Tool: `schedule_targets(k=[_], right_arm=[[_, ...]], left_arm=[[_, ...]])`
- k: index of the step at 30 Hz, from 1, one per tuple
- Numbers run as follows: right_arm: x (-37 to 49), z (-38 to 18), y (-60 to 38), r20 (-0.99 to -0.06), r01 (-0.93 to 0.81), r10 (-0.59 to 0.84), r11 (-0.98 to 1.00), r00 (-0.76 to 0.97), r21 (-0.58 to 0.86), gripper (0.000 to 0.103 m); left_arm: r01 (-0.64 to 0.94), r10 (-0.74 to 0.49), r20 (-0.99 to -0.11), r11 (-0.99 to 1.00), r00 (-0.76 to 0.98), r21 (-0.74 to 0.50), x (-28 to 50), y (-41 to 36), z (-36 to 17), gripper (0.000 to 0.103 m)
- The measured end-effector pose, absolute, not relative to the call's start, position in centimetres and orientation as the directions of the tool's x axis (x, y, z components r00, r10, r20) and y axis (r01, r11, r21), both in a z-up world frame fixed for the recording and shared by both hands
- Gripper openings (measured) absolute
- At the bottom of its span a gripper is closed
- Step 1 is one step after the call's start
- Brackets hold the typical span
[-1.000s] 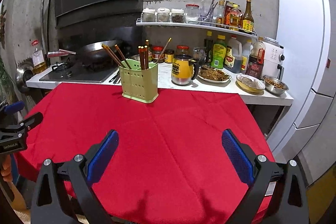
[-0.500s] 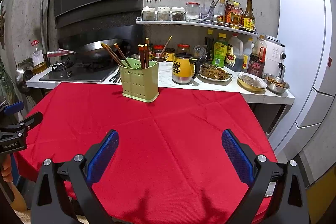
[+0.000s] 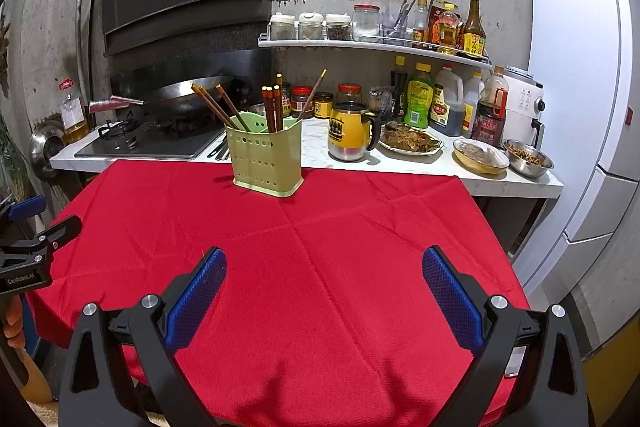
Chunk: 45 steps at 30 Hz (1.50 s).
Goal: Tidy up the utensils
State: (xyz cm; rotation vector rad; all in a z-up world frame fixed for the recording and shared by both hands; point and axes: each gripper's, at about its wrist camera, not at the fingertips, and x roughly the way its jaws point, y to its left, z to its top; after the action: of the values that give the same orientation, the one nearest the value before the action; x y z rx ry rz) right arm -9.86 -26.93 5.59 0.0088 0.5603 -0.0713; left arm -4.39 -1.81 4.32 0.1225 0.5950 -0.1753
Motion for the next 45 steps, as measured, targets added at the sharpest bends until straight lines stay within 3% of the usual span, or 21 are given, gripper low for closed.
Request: schedule_targets(k=[45], right_arm=[[-9.61,5.66,-27.28,-0.535,0.072,-0.064,0.997,0.842,-0.007,0.097]], left_arm=[[0.200,-0.127,-0.576,0.978,0.807,0.065,-4.12,-2.02,3.73,0.097]])
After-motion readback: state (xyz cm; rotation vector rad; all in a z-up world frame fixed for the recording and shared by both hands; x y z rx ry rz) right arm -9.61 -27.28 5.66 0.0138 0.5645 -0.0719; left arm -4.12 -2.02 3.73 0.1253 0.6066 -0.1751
